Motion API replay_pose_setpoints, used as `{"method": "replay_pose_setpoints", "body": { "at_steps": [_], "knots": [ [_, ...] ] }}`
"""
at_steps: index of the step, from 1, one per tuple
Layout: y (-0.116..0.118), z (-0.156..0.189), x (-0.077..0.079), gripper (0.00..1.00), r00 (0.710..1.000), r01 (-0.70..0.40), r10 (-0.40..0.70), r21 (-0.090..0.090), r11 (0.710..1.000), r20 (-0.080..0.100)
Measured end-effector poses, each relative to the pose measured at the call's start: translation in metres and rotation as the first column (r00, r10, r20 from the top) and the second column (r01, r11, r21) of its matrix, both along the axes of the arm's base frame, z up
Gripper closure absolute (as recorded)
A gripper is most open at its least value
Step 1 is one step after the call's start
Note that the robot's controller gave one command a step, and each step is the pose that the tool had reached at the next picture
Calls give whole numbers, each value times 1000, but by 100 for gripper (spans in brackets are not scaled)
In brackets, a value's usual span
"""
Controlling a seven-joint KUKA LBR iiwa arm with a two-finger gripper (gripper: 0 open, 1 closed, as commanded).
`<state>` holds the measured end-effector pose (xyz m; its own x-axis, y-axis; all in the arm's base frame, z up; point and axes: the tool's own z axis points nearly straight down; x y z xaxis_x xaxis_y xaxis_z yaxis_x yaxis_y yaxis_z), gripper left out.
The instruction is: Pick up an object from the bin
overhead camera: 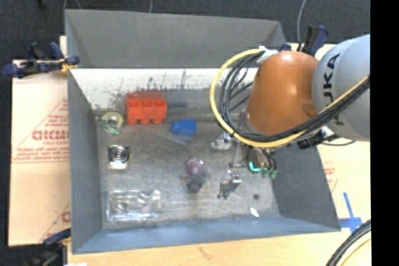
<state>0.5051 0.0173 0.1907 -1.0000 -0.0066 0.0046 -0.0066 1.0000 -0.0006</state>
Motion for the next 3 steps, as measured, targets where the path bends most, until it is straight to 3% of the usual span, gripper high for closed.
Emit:
{"method": "replay_pose_setpoints", "body": {
  "at_steps": [1,2,3],
  "knots": [
    [14,-119,57,0,993,-115,115,-1,993,13],
    [14,-113,60,100,993,-113,113,-1,994,25],
    [-4,28,78,100,993,-120,120,-3,993,18]
  ]
}}
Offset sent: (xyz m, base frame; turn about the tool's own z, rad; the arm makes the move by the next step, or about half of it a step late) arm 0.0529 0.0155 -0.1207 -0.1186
